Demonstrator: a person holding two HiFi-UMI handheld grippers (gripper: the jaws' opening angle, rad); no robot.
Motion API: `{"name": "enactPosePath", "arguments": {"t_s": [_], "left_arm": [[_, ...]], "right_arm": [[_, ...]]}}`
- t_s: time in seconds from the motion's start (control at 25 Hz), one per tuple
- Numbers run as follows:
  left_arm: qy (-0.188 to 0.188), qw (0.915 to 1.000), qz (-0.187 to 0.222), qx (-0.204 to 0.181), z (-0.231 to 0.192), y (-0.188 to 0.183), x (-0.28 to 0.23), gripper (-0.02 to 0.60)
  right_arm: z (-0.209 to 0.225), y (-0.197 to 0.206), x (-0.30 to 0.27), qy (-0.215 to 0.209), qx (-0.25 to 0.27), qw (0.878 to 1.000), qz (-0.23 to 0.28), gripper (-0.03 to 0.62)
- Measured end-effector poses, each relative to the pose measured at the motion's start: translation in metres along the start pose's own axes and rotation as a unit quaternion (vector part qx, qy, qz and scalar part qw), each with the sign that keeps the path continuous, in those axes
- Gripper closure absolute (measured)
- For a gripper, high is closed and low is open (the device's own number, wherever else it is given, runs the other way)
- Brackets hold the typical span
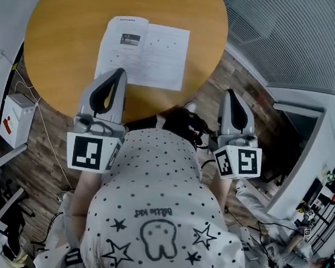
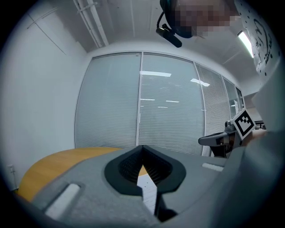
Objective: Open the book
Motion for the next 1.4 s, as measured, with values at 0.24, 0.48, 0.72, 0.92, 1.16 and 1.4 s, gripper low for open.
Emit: {"name": "enactPosePath", "arguments": {"t_s": [0.24,0.48,0.72,0.92,1.16,1.4], "left_arm": [[0.000,1.0000,-0.001,0.002,0.005,0.001,-0.001,0.572],[0.005,1.0000,-0.002,-0.001,0.006,0.001,-0.004,0.572],[0.010,0.9999,-0.011,0.000,0.002,0.010,-0.007,0.571],[0.002,0.9997,-0.020,0.013,-0.002,0.020,-0.005,0.571],[-0.002,0.9996,-0.025,0.014,-0.001,0.021,-0.005,0.571],[-0.009,0.9989,-0.036,0.028,-0.004,0.027,-0.003,0.571]], "right_arm": [[0.004,0.003,0.002,0.003,-0.008,1.000,0.004,0.591],[0.003,0.005,0.000,-0.004,0.000,1.000,-0.002,0.590],[-0.001,0.005,0.002,-0.012,0.013,1.000,-0.009,0.590],[-0.003,0.009,0.002,-0.014,0.011,1.000,-0.018,0.591],[-0.002,0.006,0.003,-0.013,0.006,1.000,-0.015,0.591],[-0.001,0.004,0.004,-0.011,0.013,1.000,-0.015,0.590]]}}
Point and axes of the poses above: the fingertips, and each gripper's own axes: x backward along the fingers, z to its right, y out of its underside, the point moved 3 cm from there along x, backward along the fingers, and after that the axes turned 6 degrees about y, right-handed, at the moved point
